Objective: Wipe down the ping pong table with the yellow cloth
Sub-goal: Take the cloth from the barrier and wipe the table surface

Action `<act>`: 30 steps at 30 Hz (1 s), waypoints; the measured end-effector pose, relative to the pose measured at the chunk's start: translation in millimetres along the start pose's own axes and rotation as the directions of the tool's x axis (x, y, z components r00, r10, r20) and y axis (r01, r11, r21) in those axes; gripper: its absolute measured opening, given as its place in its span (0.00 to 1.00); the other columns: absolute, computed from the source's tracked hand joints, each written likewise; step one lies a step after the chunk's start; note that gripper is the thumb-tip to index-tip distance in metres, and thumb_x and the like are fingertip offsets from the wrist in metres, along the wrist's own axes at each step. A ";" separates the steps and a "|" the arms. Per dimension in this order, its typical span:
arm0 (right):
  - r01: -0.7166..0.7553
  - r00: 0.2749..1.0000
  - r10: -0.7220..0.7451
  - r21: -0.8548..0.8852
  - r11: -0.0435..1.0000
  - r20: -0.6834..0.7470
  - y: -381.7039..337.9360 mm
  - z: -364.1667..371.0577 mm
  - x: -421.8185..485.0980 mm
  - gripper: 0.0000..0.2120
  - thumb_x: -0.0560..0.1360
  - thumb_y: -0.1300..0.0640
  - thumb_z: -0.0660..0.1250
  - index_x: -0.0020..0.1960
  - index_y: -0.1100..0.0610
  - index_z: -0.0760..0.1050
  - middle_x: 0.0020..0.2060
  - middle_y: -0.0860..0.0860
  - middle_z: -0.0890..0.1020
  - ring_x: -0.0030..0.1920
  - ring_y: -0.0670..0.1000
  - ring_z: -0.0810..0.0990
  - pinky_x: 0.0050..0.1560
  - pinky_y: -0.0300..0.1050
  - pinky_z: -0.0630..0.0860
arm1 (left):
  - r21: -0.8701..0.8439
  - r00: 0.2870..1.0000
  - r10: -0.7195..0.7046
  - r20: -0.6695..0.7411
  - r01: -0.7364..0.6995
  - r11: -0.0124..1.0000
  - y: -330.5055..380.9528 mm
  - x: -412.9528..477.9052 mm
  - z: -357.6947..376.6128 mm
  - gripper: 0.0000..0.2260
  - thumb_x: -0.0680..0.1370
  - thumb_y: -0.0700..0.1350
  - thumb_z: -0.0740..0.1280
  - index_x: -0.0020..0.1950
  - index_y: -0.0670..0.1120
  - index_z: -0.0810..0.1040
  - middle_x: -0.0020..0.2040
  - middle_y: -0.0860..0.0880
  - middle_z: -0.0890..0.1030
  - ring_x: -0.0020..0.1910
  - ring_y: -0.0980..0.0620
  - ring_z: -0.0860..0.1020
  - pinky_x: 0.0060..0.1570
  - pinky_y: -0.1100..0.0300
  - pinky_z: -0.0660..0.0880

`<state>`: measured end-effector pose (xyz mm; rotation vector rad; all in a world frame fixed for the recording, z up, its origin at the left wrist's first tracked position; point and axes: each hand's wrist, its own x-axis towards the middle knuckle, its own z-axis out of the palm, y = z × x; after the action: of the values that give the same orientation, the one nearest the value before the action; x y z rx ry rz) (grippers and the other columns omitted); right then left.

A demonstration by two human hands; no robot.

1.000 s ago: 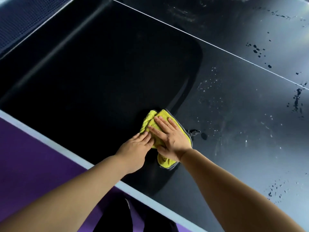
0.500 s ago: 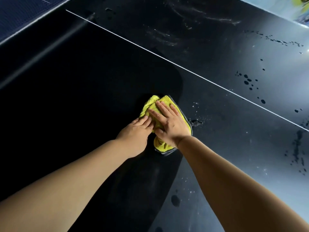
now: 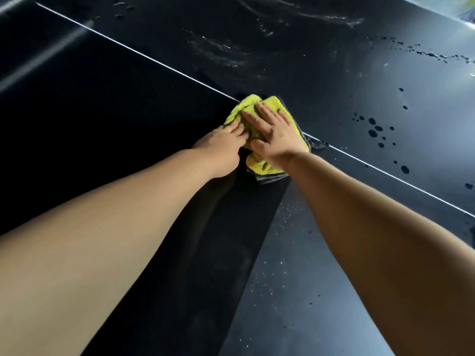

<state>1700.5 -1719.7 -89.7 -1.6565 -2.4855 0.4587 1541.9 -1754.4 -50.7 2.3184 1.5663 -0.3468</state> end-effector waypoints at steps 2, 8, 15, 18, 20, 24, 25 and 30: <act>0.006 1.000 -0.006 0.023 1.000 0.009 16.1 -6.7 -1.9 0.39 0.66 0.39 0.46 0.78 0.42 0.55 0.79 0.49 0.52 0.79 0.49 0.46 0.77 0.47 0.39 | 0.006 0.999 -0.019 0.046 0.019 1.000 14.9 11.2 -8.1 0.29 0.80 0.34 0.51 0.77 0.47 0.43 0.78 0.49 0.40 0.76 0.52 0.39 0.74 0.55 0.42; -0.004 1.000 0.004 0.033 0.999 -0.004 44.4 -15.4 -34.6 0.41 0.64 0.39 0.44 0.78 0.43 0.55 0.79 0.50 0.52 0.79 0.50 0.46 0.76 0.46 0.38 | -0.031 0.997 0.029 0.065 -0.027 0.999 49.1 15.4 -6.9 0.31 0.78 0.32 0.51 0.77 0.49 0.44 0.78 0.49 0.40 0.76 0.51 0.40 0.74 0.53 0.44; -0.076 0.997 0.076 -0.029 0.997 -0.030 44.8 -11.0 -106.4 0.39 0.67 0.41 0.43 0.78 0.45 0.54 0.79 0.51 0.51 0.79 0.52 0.46 0.76 0.48 0.39 | 0.009 0.986 0.165 0.019 -0.165 0.986 86.5 -17.6 17.5 0.27 0.79 0.35 0.50 0.78 0.47 0.47 0.78 0.48 0.45 0.76 0.52 0.42 0.73 0.57 0.42; -0.099 0.995 0.098 -0.051 0.994 -0.029 27.2 -4.7 -137.2 0.38 0.67 0.42 0.44 0.78 0.45 0.53 0.79 0.52 0.51 0.79 0.53 0.46 0.76 0.49 0.38 | 0.017 0.978 0.202 0.046 -0.203 0.979 91.0 -47.5 24.4 0.27 0.80 0.37 0.51 0.78 0.47 0.47 0.78 0.48 0.46 0.76 0.52 0.42 0.74 0.56 0.43; -0.098 0.995 0.098 -0.067 0.993 -0.012 11.9 -0.1 -156.8 0.38 0.68 0.42 0.44 0.78 0.44 0.52 0.79 0.52 0.50 0.79 0.53 0.46 0.76 0.51 0.38 | 0.010 0.975 0.211 0.061 -0.212 0.977 91.6 -71.5 30.7 0.27 0.80 0.37 0.51 0.78 0.47 0.47 0.78 0.48 0.45 0.76 0.52 0.42 0.73 0.57 0.43; -0.088 0.996 0.090 -0.085 0.992 0.014 -26.4 10.2 -197.7 0.38 0.68 0.43 0.45 0.78 0.45 0.51 0.79 0.53 0.50 0.79 0.54 0.45 0.76 0.52 0.37 | -0.017 0.973 0.217 0.082 -0.217 0.976 89.6 -126.3 45.2 0.28 0.80 0.36 0.52 0.78 0.48 0.46 0.78 0.48 0.44 0.76 0.53 0.41 0.73 0.58 0.41; -0.090 0.995 0.093 -0.092 0.992 0.025 -38.1 13.5 -208.8 0.38 0.68 0.43 0.45 0.79 0.44 0.50 0.79 0.53 0.49 0.79 0.54 0.44 0.76 0.51 0.36 | -0.026 0.972 0.220 0.086 -0.218 0.976 88.0 -141.4 49.4 0.28 0.80 0.36 0.52 0.78 0.48 0.46 0.78 0.49 0.44 0.76 0.53 0.41 0.73 0.58 0.41; -0.087 0.993 0.095 -0.112 0.990 0.072 -103.9 33.8 -264.0 0.39 0.68 0.43 0.45 0.79 0.43 0.46 0.79 0.52 0.45 0.78 0.52 0.40 0.76 0.52 0.35 | -0.084 0.975 0.201 0.094 -0.194 0.977 76.7 -225.1 74.5 0.29 0.79 0.35 0.52 0.78 0.49 0.47 0.78 0.50 0.44 0.75 0.55 0.40 0.71 0.61 0.38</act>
<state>1704.1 -2004.8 -71.1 -1.8333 -2.5398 0.4104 1528.6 -2001.9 -25.4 2.3343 1.2663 -0.3458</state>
